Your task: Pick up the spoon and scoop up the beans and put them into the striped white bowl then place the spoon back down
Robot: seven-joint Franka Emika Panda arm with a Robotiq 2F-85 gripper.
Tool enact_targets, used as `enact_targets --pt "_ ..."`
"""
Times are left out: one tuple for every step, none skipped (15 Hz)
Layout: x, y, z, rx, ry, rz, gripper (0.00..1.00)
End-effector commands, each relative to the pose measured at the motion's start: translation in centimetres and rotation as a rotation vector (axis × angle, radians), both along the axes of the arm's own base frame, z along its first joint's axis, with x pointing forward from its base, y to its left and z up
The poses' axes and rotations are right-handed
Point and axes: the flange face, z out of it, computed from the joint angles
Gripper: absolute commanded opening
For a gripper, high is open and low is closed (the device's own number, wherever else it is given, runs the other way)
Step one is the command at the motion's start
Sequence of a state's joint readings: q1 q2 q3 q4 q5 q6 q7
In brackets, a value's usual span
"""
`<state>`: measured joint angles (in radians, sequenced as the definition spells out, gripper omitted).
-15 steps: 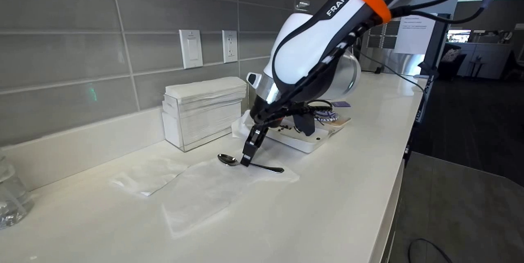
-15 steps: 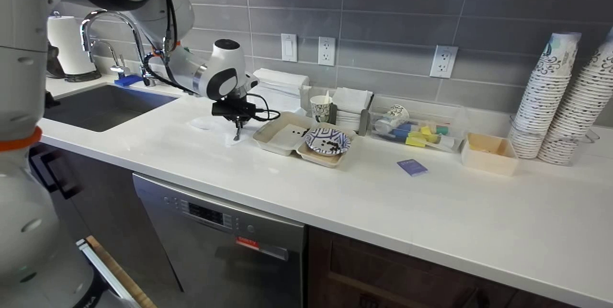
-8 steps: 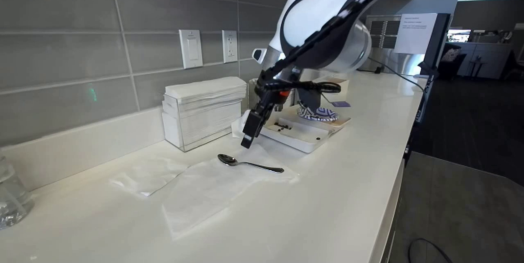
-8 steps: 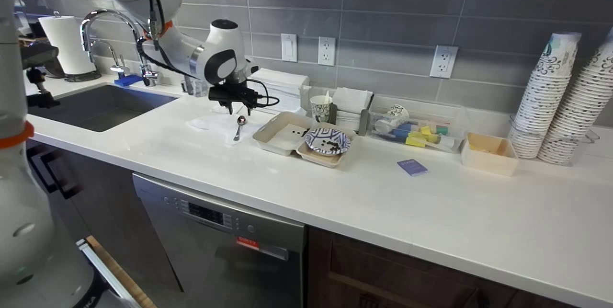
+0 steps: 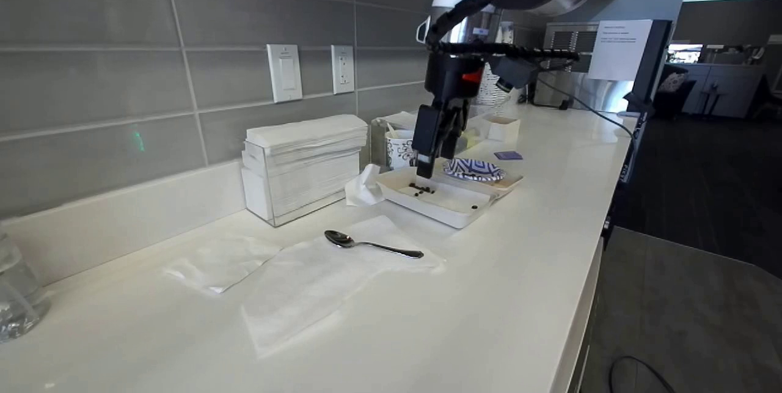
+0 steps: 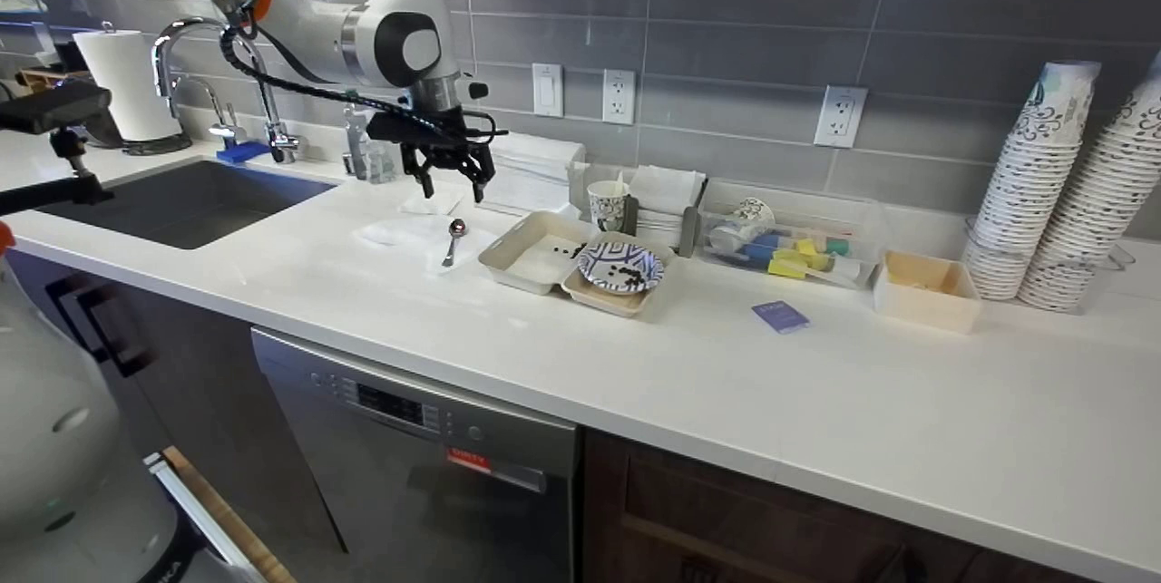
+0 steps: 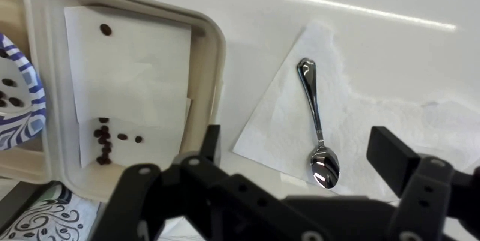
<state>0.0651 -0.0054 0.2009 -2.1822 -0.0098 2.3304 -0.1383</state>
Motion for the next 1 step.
enact_targets --pt "0.03 0.08 -0.05 0.000 0.002 0.001 1.00"
